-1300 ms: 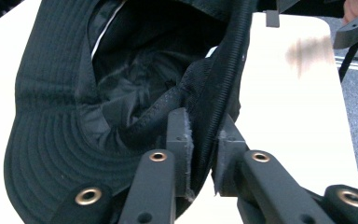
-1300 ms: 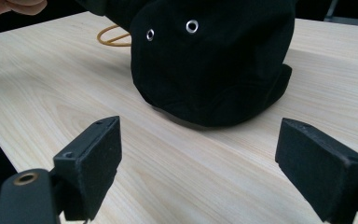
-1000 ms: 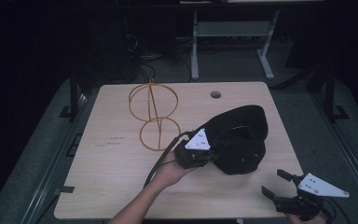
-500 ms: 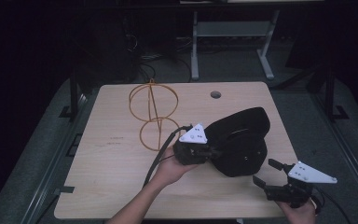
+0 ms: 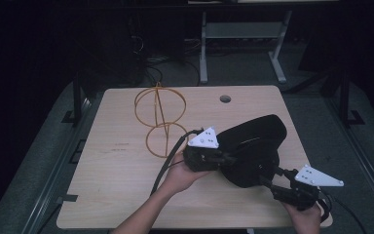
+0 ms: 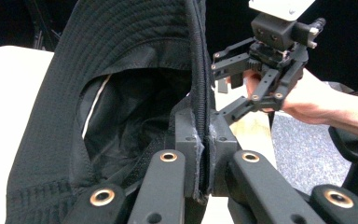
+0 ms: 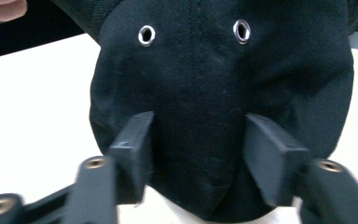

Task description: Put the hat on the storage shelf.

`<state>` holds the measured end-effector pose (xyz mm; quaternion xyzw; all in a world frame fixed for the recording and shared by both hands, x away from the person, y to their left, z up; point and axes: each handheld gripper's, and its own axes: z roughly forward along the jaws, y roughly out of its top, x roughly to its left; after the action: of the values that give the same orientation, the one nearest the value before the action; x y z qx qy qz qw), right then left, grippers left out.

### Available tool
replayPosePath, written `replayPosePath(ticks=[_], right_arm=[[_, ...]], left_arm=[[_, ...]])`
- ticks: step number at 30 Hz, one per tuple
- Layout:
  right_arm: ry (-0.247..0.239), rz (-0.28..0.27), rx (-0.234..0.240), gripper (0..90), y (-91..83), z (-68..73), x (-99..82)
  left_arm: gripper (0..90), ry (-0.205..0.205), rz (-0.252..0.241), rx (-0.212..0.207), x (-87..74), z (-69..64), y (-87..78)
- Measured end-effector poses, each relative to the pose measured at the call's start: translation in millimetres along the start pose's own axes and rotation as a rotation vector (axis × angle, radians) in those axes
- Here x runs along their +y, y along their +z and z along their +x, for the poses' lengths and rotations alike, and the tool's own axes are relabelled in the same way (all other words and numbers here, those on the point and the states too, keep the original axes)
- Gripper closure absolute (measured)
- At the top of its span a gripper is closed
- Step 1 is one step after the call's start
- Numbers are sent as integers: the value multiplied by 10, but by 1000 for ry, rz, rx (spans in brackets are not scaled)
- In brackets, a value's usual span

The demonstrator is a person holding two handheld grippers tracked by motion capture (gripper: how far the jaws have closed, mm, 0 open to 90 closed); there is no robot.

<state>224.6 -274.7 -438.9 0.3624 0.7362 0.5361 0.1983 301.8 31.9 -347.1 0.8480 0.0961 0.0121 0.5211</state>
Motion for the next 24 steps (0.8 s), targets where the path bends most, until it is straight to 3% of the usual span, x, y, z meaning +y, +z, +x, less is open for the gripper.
replayPosePath(ticks=[5,7,18,24], right_arm=[[-4,-2,21,699,-3,-23,-17],[-30,3,22,810,-8,-17,-19],[-57,-5,31,873,-60,-13,3],[-56,-13,29,876,-90,-17,51]], left_arm=[[856,0,-1,-7,10,-9,-3],[857,5,0,-7,11,-14,-5],[848,38,33,22,15,-65,-53],[721,46,63,59,18,-78,-102]])
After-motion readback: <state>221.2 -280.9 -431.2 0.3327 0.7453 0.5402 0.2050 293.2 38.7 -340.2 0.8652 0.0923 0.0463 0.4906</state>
